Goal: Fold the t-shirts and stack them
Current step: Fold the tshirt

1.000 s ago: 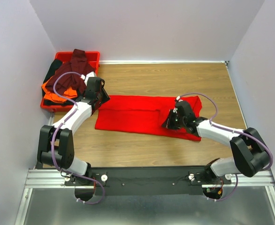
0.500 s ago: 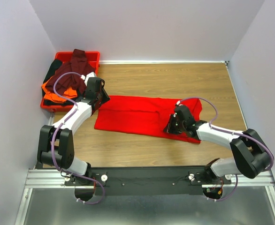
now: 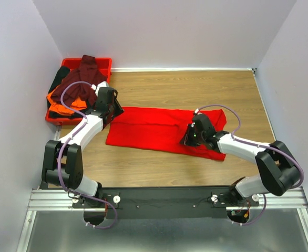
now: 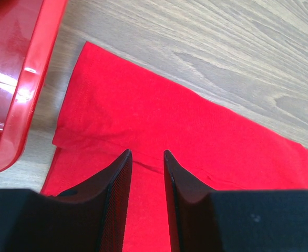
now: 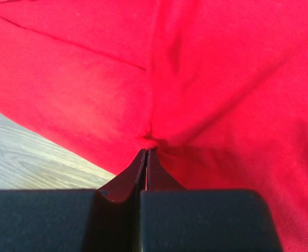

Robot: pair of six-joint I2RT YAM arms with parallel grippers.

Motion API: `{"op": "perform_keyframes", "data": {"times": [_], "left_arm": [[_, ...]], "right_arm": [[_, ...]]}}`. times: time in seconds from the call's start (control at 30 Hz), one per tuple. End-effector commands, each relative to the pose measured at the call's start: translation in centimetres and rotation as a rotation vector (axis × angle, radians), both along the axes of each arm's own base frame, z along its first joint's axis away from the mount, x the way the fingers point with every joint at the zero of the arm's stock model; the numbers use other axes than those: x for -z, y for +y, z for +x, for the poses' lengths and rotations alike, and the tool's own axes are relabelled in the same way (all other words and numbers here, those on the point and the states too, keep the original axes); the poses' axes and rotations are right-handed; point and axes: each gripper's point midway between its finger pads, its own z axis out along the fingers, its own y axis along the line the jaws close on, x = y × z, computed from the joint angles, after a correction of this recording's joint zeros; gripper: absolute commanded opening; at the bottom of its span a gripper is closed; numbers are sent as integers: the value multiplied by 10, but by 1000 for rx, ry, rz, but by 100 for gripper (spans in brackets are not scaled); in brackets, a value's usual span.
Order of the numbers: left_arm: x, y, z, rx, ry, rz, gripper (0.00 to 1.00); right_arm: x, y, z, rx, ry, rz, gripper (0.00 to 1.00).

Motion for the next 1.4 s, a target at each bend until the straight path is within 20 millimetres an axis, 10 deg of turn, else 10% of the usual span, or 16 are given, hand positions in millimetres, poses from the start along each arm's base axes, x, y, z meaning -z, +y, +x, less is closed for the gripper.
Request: {"op": "perform_keyframes", "data": {"times": [0.0,0.57,0.83,1.37], "left_arm": [[2,-7,-2,21,-6,-19,38],[13,-24,-11,49,18,-36,38],[46,-64,-39,123,84,-30,38],[99,-101,-89,223,181,107,27]], "right_arm": [[-4,9,7,-5,-7,-5,6],[0,20,14,-7,-6,-22,6],[-16,14,12,13,-52,-5,57],[10,-91,20,451,14,-247,65]]}}
